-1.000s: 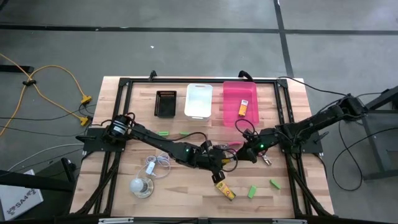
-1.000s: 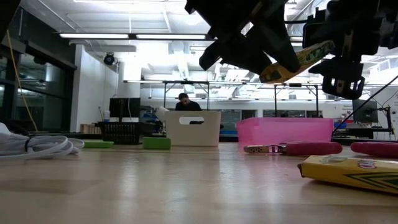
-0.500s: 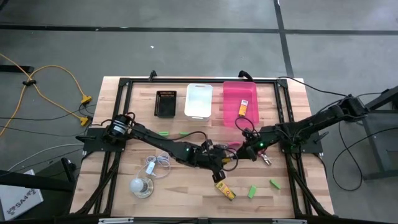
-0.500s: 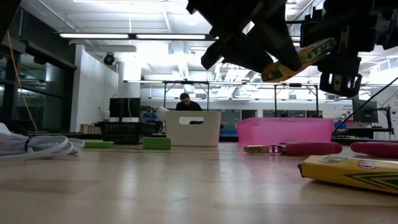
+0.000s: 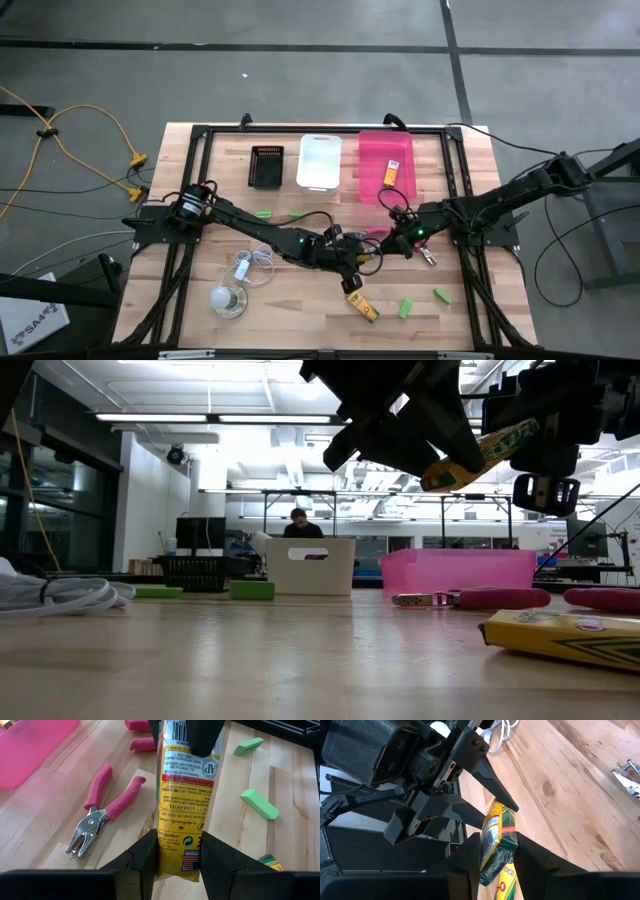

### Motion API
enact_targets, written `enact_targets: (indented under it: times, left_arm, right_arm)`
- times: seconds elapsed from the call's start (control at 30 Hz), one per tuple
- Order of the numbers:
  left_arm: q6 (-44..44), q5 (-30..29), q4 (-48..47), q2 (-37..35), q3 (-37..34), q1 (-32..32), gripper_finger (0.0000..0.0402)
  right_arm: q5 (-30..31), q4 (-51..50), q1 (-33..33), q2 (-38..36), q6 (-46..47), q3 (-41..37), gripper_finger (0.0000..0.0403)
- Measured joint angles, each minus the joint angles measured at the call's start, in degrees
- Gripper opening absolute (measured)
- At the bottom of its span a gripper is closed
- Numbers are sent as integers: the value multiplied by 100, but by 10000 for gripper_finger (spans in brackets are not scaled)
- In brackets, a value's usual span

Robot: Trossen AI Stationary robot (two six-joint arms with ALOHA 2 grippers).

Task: Pick & Place School Supplies
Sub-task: Put the top crayon box into the pink bin

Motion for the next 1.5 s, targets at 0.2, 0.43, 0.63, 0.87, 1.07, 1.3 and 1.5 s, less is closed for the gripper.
enact_targets:
  times: [0.2, 0.43, 0.63, 0.87, 1.07, 1.3, 1.5]
  left_arm:
    - [-15, 0, -2, 0, 0, 0, 120]
    - [371, -7, 33, 0, 0, -36, 120]
    - [520, -36, 121, 0, -2, -88, 120]
    - [490, -35, 137, 0, -4, -89, 120]
    - [479, -28, 142, 0, -4, -90, 120]
    - [518, -26, 149, 0, -4, -90, 120]
    - [588, -9, 182, 0, -4, -90, 141]
  right_arm:
    - [0, 2, 0, 0, -6, 0, 90]
    - [-8, 8, 0, 0, -9, 0, 89]
    - [-55, 22, 4, 0, -11, 0, 89]
    - [-52, 18, 4, 0, -11, 0, 89]
    - [-50, 16, 4, 0, -13, 0, 89]
    - [-59, 13, 4, 0, -13, 0, 89]
    - [-60, 12, 4, -2, -31, 0, 89]
